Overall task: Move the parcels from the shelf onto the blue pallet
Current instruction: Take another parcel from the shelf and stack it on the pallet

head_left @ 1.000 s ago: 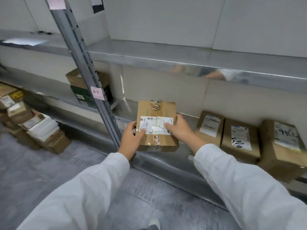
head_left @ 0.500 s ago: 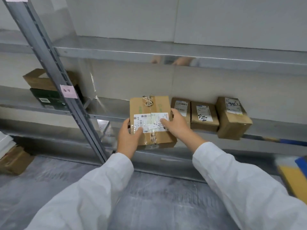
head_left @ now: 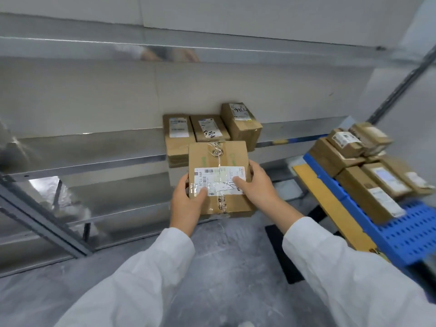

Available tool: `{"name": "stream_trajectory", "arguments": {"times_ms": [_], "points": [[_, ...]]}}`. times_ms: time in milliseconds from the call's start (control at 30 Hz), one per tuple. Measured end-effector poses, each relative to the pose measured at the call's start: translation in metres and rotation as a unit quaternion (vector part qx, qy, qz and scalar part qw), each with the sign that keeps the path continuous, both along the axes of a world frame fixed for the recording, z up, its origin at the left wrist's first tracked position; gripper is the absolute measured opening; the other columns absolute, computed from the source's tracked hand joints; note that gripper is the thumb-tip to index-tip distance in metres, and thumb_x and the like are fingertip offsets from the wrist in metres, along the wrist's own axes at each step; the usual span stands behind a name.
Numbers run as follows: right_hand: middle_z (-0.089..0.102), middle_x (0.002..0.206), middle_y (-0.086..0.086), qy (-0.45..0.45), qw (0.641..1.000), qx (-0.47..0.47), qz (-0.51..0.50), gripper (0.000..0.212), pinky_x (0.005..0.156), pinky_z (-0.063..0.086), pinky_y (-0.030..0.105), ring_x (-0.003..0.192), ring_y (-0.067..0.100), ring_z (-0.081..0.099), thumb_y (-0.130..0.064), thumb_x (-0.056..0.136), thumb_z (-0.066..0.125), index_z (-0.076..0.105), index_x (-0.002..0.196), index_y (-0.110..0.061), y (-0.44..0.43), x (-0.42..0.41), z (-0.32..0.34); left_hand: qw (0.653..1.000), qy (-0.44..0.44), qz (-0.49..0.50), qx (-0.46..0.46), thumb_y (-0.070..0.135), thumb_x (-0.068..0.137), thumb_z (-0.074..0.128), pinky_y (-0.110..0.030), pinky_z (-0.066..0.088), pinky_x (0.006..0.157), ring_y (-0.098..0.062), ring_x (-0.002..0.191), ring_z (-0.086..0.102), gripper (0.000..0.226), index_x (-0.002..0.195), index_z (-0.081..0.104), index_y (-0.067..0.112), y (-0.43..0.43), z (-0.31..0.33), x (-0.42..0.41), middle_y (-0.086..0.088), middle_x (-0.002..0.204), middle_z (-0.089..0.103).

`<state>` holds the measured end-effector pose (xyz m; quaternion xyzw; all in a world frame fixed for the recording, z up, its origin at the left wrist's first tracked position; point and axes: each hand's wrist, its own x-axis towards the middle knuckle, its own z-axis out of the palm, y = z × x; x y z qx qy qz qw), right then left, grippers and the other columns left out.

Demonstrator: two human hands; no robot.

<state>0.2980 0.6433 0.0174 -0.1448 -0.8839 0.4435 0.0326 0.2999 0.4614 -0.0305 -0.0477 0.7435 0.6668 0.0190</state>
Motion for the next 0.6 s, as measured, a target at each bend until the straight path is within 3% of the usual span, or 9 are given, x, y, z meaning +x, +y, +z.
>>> {"name": "stream_trajectory", "arguments": {"times_ms": [133,300,400,467,600], "points": [[0.052,0.126,0.0,0.008,0.998,-0.003,-0.062,0.056,0.091,0.047,0.03,0.106,0.012,0.053,-0.024,0.087,0.067,0.043,0.136,-0.021,0.05,0.036,0.002,0.998,0.019,-0.053,-0.013,0.018,0.089,0.068,-0.011,0.041,0.072,0.027,0.087,0.05,0.044,0.126,0.051,0.036,0.05,0.011,0.015,0.033,0.103,0.054],[0.057,0.122,0.0,0.028,0.991,-0.008,-0.128,0.049,0.086,0.046,0.028,0.108,0.014,0.055,-0.024,0.086,0.068,0.047,0.13,-0.024,0.133,0.084,0.009,0.991,0.045,-0.121,-0.025,0.022,0.089,0.069,-0.022,0.047,0.085,-0.001,0.105,0.055,0.048,0.131,0.05,0.034,0.135,0.022,0.039,0.014,0.121,0.057],[0.057,0.122,-0.003,0.035,0.987,-0.019,-0.159,0.051,0.09,0.049,0.032,0.109,0.014,0.056,-0.024,0.086,0.068,0.046,0.132,-0.025,0.191,0.116,0.013,0.986,0.061,-0.15,-0.031,0.024,0.089,0.069,-0.011,0.043,0.075,0.007,0.101,0.054,0.049,0.133,0.05,0.033,0.198,0.025,0.059,0.014,0.124,0.057],[0.057,0.118,-0.006,0.044,0.984,-0.021,-0.17,0.049,0.084,0.047,0.028,0.106,0.012,0.057,-0.023,0.087,0.068,0.047,0.131,-0.025,0.237,0.14,0.014,0.983,0.065,-0.169,-0.032,0.024,0.089,0.068,-0.007,0.04,0.07,0.008,0.1,0.053,0.05,0.135,0.049,0.03,0.245,0.026,0.077,0.014,0.125,0.058],[0.055,0.124,0.0,0.034,0.977,-0.011,-0.209,0.051,0.092,0.048,0.034,0.11,0.017,0.056,-0.026,0.088,0.066,0.045,0.135,-0.021,0.334,0.187,0.014,0.978,0.055,-0.202,-0.023,0.025,0.09,0.068,-0.016,0.045,0.079,-0.001,0.107,0.055,0.053,0.138,0.047,0.027,0.342,0.026,0.122,0.011,0.128,0.058]]}}
